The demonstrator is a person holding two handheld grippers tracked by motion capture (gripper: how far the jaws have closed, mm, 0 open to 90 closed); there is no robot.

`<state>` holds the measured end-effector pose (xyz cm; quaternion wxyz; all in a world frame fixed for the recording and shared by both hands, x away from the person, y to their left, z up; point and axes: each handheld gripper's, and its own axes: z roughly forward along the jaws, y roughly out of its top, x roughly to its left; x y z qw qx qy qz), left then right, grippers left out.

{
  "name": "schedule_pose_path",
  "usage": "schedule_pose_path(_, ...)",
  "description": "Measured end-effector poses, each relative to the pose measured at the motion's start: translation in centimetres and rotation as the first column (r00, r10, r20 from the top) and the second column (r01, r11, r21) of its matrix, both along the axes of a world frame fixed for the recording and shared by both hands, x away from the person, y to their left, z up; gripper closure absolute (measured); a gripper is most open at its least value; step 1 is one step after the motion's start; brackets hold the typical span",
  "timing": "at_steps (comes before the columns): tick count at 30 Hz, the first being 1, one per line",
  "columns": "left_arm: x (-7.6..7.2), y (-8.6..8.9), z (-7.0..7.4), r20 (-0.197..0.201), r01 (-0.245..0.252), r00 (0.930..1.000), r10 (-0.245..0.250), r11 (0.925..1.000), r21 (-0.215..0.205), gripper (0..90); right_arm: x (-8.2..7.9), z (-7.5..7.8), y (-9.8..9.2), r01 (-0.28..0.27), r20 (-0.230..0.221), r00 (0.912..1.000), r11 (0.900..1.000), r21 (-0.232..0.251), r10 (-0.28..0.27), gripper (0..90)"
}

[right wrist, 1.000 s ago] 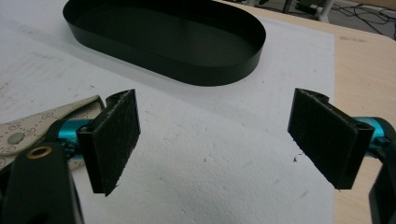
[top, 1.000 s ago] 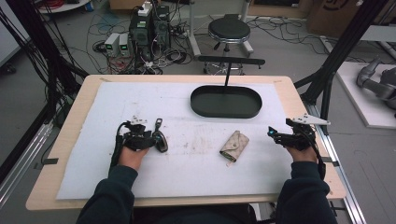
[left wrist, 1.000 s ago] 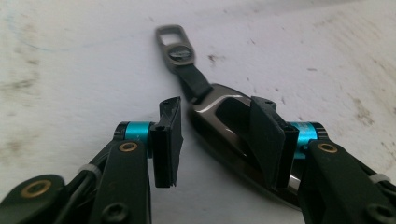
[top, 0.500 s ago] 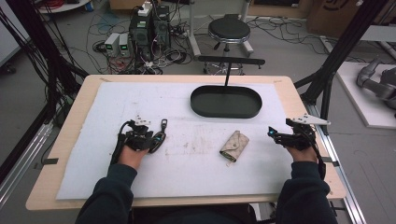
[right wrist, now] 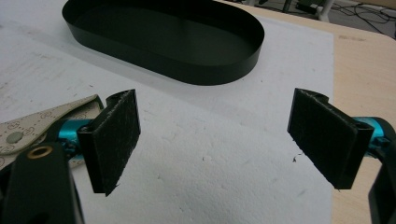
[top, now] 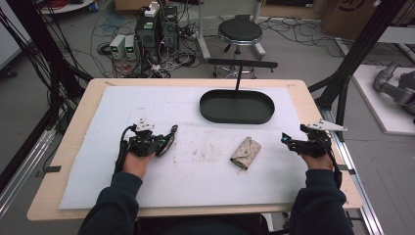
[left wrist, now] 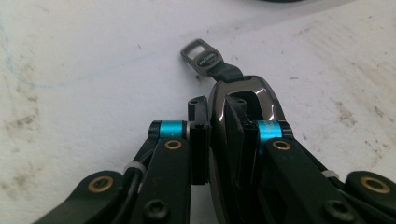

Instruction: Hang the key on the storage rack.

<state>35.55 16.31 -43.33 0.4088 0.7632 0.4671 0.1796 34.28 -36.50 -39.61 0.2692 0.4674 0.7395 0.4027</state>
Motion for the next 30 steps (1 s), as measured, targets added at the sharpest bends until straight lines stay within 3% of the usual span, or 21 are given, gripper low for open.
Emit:
schedule_pose_path(2,-0.1,0.3,0.6,0.031,-0.003,0.9995,0.003,0.9998,-0.022,80.3,0.0,0.0,0.0,-0.002,-0.001,1.0,1.0,0.0,0.002,17.3)
schedule_pose_path(8,-0.1,0.4,1.8,0.072,0.008,0.9974,-0.005,0.9987,-0.05,81.0,0.1,-0.1,0.1,-0.006,-0.002,1.0,1.0,-0.003,0.006,17.3)
schedule_pose_path(10,-0.2,0.4,2.2,0.105,0.01,0.9945,-0.003,0.9977,-0.067,90.0,0.1,-0.1,0.1,-0.006,-0.003,1.0,1.0,-0.003,0.006,17.3)
schedule_pose_path(11,-0.1,0.5,2.3,0.109,0.008,0.994,0.0,0.9972,-0.074,90.0,0.1,-0.1,0.1,-0.007,-0.002,1.0,1.0,-0.003,0.007,17.3)
schedule_pose_path(19,0.2,0.4,1.7,0.063,0.002,0.998,0.002,0.9983,-0.058,89.3,0.0,-0.1,0.0,-0.002,-0.006,1.0,1.0,0.0,0.002,17.3)
schedule_pose_path(23,0.5,0.4,1.1,0.022,-0.029,0.9993,0.03,0.9991,-0.03,73.2,0.0,-0.1,0.0,-0.005,-0.006,1.0,1.0,0.0,0.005,17.3)
schedule_pose_path(25,0.5,0.3,-0.1,-0.018,-0.064,0.9978,0.064,0.998,0.002,64.8,0.0,-0.1,0.0,-0.005,-0.009,0.9999,1.0,0.0,0.005,17.3)
schedule_pose_path(28,0.2,0.4,-0.4,0.002,-0.082,0.9966,0.082,0.9966,0.0,54.6,0.0,-0.2,0.0,-0.006,-0.01,0.9999,1.0,0.001,0.006,17.3)
schedule_pose_path(29,0.2,0.3,-0.5,-0.019,-0.096,0.9951,0.097,0.9952,0.019,46.5,0.0,-0.2,0.0,-0.009,-0.012,0.9999,1.0,0.001,0.009,17.3)
schedule_pose_path(30,0.0,0.3,-0.5,-0.026,-0.096,0.995,0.097,0.9948,0.034,43.9,0.0,-0.2,0.1,-0.007,-0.012,0.9999,1.0,0.002,0.007,17.3)
